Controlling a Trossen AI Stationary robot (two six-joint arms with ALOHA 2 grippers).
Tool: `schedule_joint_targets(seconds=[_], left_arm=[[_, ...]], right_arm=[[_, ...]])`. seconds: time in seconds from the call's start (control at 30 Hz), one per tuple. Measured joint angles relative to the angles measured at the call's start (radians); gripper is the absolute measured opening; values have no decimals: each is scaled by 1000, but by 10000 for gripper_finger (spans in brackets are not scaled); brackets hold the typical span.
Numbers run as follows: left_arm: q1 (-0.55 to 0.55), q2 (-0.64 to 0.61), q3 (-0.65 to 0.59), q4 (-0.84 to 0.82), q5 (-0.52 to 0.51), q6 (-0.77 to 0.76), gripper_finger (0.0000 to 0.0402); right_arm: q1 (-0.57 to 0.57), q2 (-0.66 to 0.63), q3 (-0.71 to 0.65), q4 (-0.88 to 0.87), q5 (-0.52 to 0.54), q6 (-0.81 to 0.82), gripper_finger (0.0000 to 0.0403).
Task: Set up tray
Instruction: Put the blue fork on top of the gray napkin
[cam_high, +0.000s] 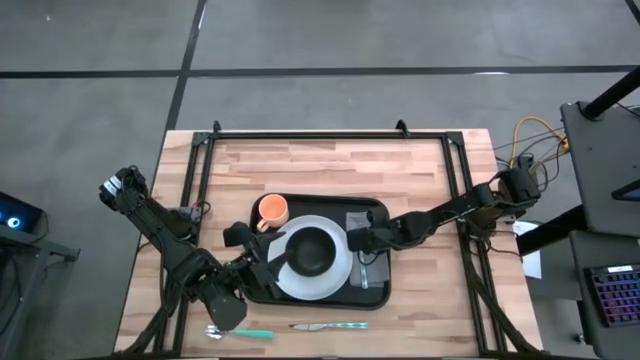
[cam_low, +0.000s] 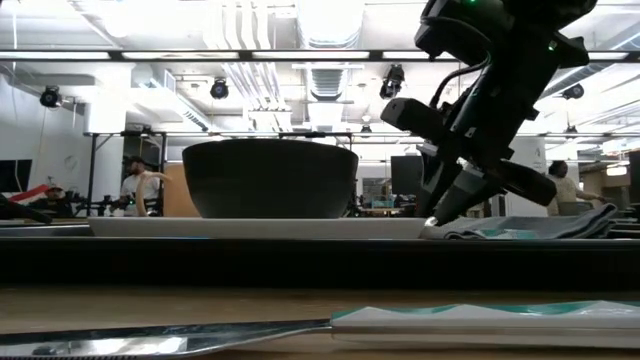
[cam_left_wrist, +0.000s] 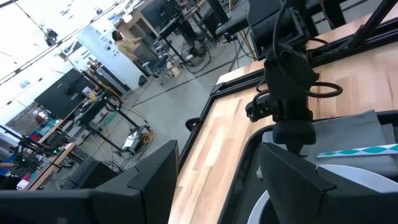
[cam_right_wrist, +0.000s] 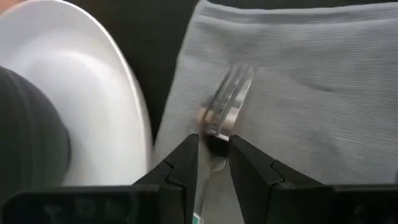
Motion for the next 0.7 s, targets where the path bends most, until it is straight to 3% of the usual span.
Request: schedule_joint_targets(seconds=[0.7], left_arm=[[0,-3,1,0,0,15,204]], right_arm=[[2,-7,102,16,1,-115,68]])
